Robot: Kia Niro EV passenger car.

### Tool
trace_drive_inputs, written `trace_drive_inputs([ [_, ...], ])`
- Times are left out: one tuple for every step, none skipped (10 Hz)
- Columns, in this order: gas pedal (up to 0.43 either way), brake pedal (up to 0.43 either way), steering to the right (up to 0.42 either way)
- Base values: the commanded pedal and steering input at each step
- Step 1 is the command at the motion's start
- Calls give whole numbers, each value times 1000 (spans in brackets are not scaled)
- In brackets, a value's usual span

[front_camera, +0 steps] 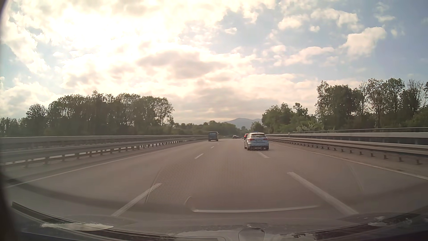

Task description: Follow the waypoints while adhering to traffic rules and regulations

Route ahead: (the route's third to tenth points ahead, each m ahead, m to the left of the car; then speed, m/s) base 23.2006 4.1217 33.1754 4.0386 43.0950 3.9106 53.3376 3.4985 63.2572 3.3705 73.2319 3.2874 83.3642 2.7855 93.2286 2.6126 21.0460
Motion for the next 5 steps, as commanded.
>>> trace_drive_inputs([
  [59, 0, -1],
  [59, 0, -1],
  [59, 0, -1],
  [59, 0, -1],
  [59, 0, -1],
])
